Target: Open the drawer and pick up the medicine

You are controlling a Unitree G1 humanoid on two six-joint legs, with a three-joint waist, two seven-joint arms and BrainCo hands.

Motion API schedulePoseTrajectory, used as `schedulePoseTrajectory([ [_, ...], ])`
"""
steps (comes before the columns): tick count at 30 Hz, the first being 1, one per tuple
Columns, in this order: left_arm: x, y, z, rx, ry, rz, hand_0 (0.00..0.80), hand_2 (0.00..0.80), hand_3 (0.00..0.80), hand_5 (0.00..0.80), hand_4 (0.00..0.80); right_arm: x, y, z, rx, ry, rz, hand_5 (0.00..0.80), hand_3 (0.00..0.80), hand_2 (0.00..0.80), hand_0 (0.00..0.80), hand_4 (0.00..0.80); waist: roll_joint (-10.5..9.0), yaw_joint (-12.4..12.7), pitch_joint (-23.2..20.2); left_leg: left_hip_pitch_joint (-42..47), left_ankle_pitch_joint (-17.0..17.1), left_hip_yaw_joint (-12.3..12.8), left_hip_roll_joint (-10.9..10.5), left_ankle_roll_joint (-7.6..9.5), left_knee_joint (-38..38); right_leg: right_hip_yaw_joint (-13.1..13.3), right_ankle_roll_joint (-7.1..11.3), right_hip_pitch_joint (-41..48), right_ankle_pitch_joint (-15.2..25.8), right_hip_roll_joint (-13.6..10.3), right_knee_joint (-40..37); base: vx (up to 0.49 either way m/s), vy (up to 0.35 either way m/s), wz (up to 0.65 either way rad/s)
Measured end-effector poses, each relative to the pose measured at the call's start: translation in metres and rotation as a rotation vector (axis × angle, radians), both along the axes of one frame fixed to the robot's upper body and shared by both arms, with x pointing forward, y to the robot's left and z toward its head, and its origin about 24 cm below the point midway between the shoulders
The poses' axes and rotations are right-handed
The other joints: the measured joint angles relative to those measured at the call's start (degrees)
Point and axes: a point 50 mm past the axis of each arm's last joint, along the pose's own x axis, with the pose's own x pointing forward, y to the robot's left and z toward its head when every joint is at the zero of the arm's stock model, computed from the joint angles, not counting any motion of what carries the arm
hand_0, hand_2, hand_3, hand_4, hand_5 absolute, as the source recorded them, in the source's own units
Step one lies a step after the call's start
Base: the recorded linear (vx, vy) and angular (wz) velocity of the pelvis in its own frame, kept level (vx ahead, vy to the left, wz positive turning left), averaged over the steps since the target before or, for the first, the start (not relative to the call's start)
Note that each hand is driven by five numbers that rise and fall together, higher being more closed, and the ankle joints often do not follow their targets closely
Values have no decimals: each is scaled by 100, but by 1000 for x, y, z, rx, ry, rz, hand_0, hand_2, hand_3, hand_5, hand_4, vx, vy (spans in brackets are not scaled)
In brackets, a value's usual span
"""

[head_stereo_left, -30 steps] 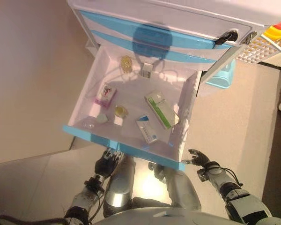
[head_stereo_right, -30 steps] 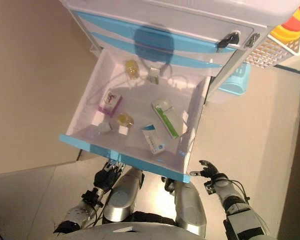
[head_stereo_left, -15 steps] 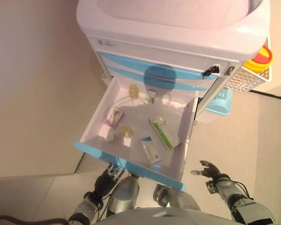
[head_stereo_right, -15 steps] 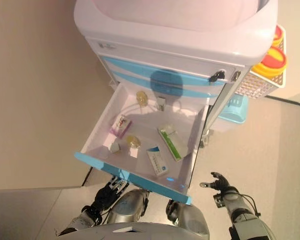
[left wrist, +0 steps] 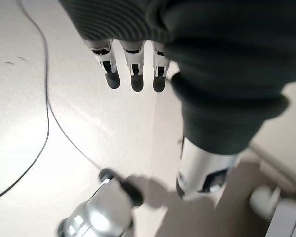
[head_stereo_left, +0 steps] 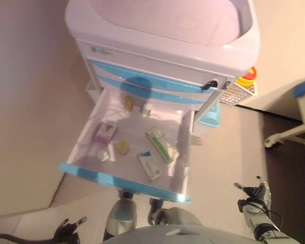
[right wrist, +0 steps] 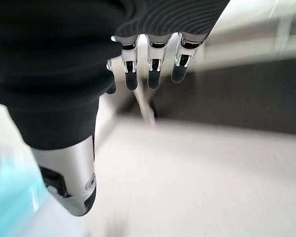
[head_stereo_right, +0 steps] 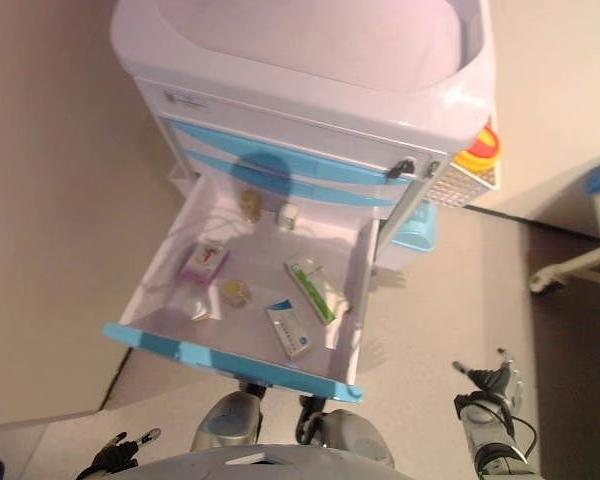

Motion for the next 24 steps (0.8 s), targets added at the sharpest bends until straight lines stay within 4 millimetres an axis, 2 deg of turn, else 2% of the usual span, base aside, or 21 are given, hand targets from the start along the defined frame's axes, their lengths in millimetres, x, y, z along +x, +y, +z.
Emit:
schedulePoseTrajectory([
  [2, 2, -3, 0, 12, 6, -35, 0, 0, 0, 0, 0, 13, 3, 24, -63, -143, 33, 0, 0, 0, 0, 0, -15, -128, -2, 3, -29, 166, -10, 63, -1, 153, 54, -3, 117, -9, -132, -39, 52, -37],
  [4, -1, -10, -4, 9, 22, -52, 0, 0, 0, 0, 0, 30, 12, 56, -129, -314, 120, 0, 0, 0, 0, 0, -14, -312, -3, 3, -20, 322, -57, 137, -19, 318, 77, -4, 272, -36, -263, -38, 77, -42],
  [6, -3, -24, -9, -20, 37, -71, 0, 0, 0, 0, 0, 43, 26, 89, -209, -453, 240, 0, 0, 0, 0, 0, 96, -474, 0, 24, 12, 502, -71, 229, -105, 489, 118, -18, 401, -75, -373, -17, 81, -42],
  [10, -10, -42, -16, -84, 48, -87, 0, 0, 0, 0, 0, 56, 63, 150, -350, -634, 641, 0, 0, 0, 0, 0, 247, -696, -86, 193, 67, 802, -118, 336, -367, 768, 221, -18, 496, -125, -478, -19, 56, -34],
  [12, -6, -45, -16, -91, 13, -100, 0, 0, 0, 0, 0, 58, 78, 173, -394, -689, 815, 0, 0, 0, 0, 0, 259, -763, -157, 211, 81, 827, -132, 353, -418, 780, 241, -21, 492, -140, -504, -19, 23, -13],
  [17, 2, -55, -15, -101, -67, -145, 0, 0, 0, 0, 0, 63, 118, 192, -436, -692, 1215, 0, 0, 0, 0, 0, 282, -699, -555, 254, 102, 800, -148, 353, -555, 763, 232, 34, 515, -137, -654, 3, -5, 4],
  [20, 3, -60, -16, -109, -87, -148, 0, 0, 0, 0, 0, 67, 141, 198, -446, -690, 1408, 0, 0, 0, 0, 0, 286, -576, -704, 300, 120, 741, -156, 345, -624, 711, 241, 124, 523, -131, -776, 25, -18, 12],
  [24, 6, -60, -15, -104, -105, -143, 0, 0, 0, 0, 0, 78, 169, 206, -475, -650, 1610, 0, 0, 0, 0, 0, 304, -404, -757, 300, 177, 501, -170, 306, -700, 484, 247, 248, 520, -135, -884, 40, -35, 29],
])
